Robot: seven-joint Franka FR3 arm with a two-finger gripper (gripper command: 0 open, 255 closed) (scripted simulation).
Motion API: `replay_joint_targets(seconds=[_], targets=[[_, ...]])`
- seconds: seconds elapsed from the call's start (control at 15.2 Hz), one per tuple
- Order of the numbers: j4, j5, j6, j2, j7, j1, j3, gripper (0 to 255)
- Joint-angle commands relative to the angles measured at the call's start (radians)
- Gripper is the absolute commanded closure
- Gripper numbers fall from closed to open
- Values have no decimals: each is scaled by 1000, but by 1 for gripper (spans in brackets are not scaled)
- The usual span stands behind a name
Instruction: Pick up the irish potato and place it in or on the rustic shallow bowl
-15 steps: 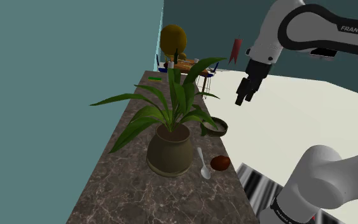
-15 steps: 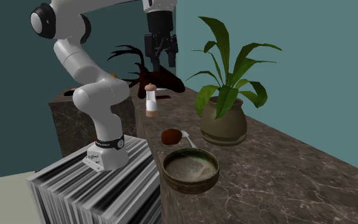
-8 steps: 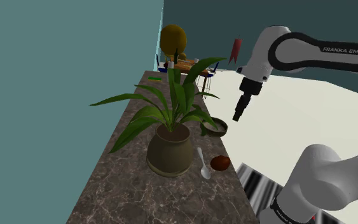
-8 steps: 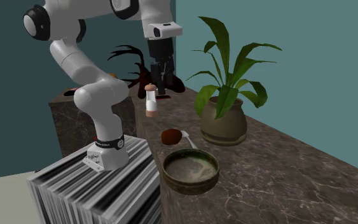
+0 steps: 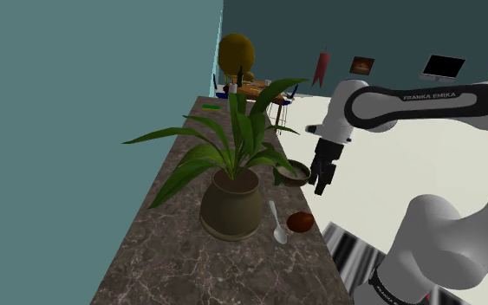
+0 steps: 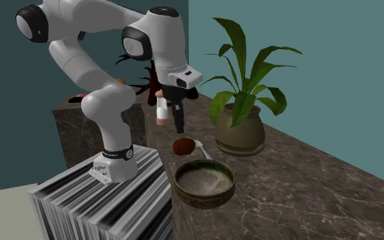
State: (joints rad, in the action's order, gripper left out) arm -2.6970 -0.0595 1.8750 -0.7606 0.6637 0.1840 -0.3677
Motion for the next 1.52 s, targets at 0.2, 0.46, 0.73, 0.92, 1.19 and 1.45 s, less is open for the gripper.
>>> replay_joint_targets(seconds=[0.2,0.46,0.73,0.92,1.19,1.45], targets=[[-72,-24,118,122,290,110,-131,0],[-104,-39,173,165,356,144,-160,0],[-144,-55,240,191,366,161,-164,0],[-159,-63,267,203,371,169,-166,0],[-159,-63,267,203,371,169,-166,0],[-158,-63,266,203,371,169,-166,255]])
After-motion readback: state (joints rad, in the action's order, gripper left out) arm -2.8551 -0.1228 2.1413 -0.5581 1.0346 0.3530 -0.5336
